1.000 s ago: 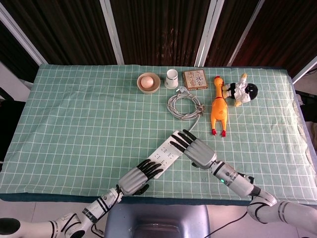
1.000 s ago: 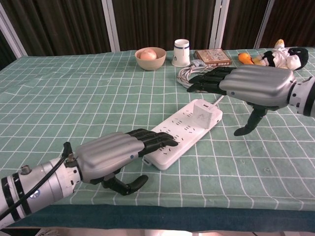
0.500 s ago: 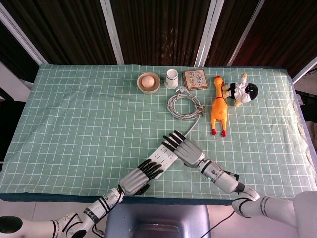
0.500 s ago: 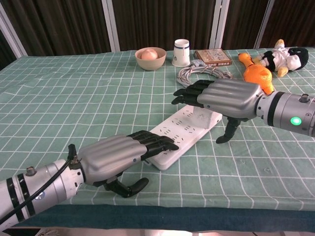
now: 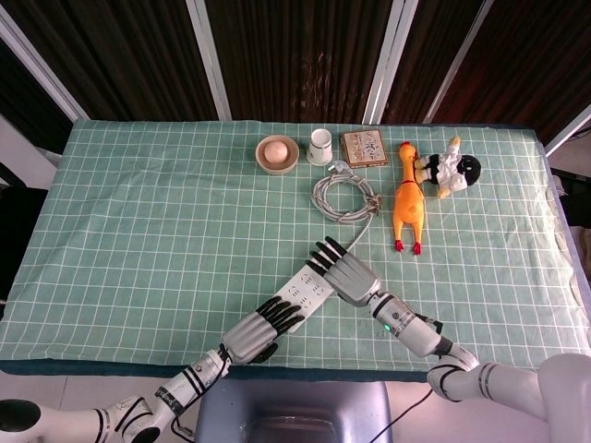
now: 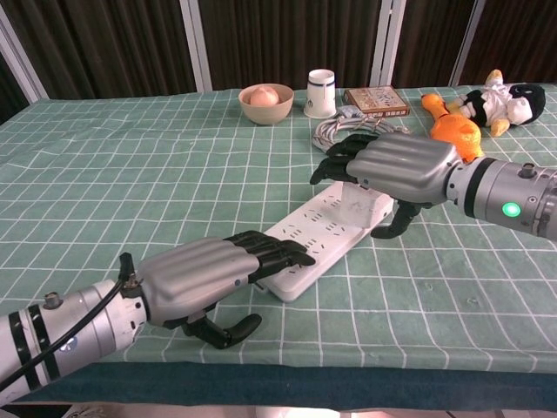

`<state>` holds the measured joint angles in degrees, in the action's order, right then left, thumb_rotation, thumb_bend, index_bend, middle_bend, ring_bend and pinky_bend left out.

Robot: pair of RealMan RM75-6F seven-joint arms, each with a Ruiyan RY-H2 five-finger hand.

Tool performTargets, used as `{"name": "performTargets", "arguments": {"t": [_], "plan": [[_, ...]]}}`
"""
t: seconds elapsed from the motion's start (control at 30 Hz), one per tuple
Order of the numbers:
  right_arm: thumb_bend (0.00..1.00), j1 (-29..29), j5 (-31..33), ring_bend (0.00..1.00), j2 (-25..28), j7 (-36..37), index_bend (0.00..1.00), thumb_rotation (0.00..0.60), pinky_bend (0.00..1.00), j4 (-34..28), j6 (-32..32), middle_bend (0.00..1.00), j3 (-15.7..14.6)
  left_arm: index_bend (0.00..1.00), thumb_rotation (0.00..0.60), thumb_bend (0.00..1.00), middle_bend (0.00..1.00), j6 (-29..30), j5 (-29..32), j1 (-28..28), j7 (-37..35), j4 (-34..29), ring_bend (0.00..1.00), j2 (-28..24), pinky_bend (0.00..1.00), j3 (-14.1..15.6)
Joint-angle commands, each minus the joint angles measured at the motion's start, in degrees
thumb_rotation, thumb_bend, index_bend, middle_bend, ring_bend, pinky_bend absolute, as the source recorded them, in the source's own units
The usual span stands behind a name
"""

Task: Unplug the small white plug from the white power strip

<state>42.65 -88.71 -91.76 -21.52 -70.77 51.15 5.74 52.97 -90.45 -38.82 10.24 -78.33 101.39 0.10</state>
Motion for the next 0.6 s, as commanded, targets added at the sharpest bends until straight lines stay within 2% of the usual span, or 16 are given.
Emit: {"name": "performTargets", "arguments": {"t": [0.03, 0.23, 0.47, 0.6], "plan": [[0.38, 0.1, 0.7, 0.03, -0.4, -1.1, 0.32, 0.600, 0.09, 0.3, 0.1, 0.26, 0.1, 0.00, 0.600, 0.53, 0.00, -0.2, 0.2, -0.3, 0.2, -0.3, 0.00, -0.2, 0.00, 0.0], [0.39, 0.3, 1.7, 0.06, -0.5, -2.6, 0.36, 0.600, 0.11, 0.0, 0.5, 0.30, 0.0, 0.00, 0.600, 0.53, 0.00, -0.2, 0.8, -0.5, 0.8, -0.5, 0.00, -0.1, 0.00, 0.2], [0.39, 0.6, 2.1, 0.14, -0.6, -3.1, 0.49, 0.600, 0.23, -0.1, 0.5, 0.35, -0.6, 0.00, 0.600, 0.53, 0.00, -0.2, 1.3, -0.7, 1.3, -0.6, 0.00, 0.0, 0.00, 0.4], [0.39, 0.7, 2.4, 0.19, -0.5, -3.3, 0.55, 0.600, 0.25, -0.2, 0.4, 0.38, -1.0, 0.00, 0.600, 0.53, 0.00, -0.2, 1.6, -0.8, 1.6, -0.6, 0.00, 0.0, 0.00, 0.5]]}}
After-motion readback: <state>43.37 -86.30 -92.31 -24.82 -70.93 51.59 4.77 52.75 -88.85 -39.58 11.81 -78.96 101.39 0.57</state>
